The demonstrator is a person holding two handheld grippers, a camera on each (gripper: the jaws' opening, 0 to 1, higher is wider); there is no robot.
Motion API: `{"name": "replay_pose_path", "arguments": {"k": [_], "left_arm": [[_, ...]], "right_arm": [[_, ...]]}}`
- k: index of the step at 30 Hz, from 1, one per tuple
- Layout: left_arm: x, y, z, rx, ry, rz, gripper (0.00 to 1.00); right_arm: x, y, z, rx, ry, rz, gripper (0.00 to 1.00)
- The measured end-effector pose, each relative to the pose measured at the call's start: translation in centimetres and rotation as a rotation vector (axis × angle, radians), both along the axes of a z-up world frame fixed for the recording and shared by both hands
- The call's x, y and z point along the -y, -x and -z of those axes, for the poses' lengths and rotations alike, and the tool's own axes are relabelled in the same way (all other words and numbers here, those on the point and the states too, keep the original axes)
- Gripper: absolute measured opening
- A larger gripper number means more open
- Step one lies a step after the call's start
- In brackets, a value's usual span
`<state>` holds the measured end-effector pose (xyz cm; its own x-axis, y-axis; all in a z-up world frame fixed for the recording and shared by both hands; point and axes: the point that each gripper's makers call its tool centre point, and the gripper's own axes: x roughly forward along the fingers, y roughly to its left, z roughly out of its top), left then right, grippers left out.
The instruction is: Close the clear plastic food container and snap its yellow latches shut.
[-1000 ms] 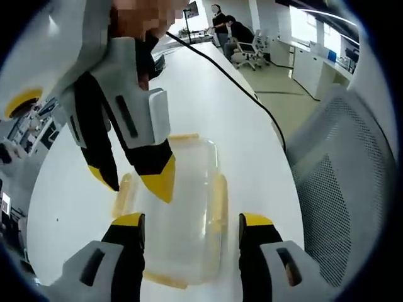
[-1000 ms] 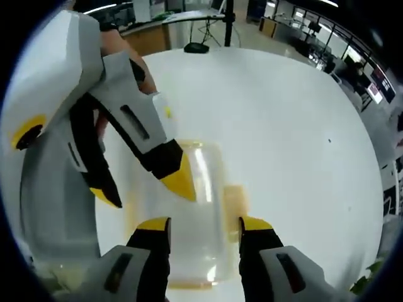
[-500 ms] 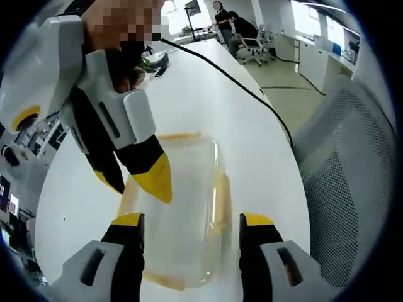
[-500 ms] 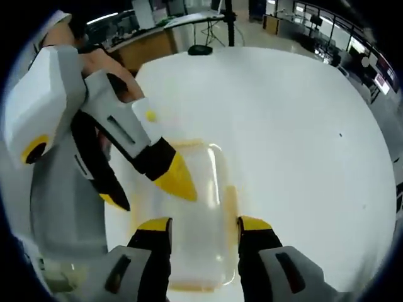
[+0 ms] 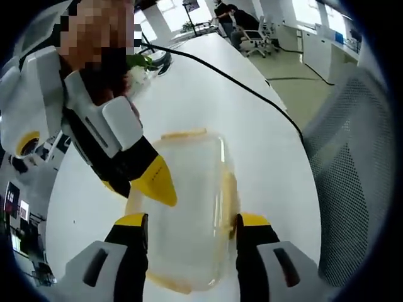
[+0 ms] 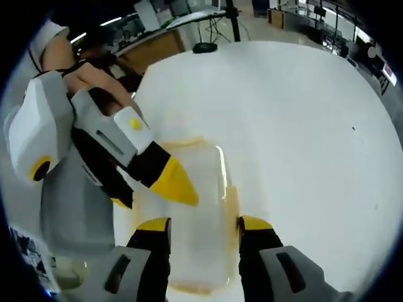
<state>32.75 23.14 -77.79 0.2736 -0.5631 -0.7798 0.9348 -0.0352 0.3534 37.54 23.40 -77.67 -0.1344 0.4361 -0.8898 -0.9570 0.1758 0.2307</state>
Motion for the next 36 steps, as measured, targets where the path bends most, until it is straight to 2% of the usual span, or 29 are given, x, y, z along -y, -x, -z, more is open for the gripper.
{"name": "replay_pose_path", "arguments": {"k": [8,10,11,12,13,36], "left_arm": [[0.1,-0.2,0.2,0.018,-0.007,-0.009,0.52],[0.6,-0.2,0.3,0.024,0.006,-0.017,0.50],[0.2,0.1,0.5,0.016,-0.015,-0.008,0.50],[0.3,0.1,0.4,0.022,-0.003,-0.009,0.50],[0.2,0.1,0.3,0.025,-0.008,-0.003,0.50],[0.2,-0.3,0.0,0.036,-0.003,0.009,0.52]], "right_arm": [[0.0,0.1,0.3,-0.027,0.026,-0.009,0.40],[0.0,0.2,0.3,-0.052,0.033,0.013,0.38],[-0.6,0.7,0.3,-0.075,-0.003,-0.050,0.37],[-0.2,0.4,0.1,-0.062,0.025,-0.005,0.37],[-0.4,0.7,0.0,-0.059,0.020,-0.025,0.37],[0.3,0.1,0.1,-0.061,0.018,-0.016,0.40]]}}
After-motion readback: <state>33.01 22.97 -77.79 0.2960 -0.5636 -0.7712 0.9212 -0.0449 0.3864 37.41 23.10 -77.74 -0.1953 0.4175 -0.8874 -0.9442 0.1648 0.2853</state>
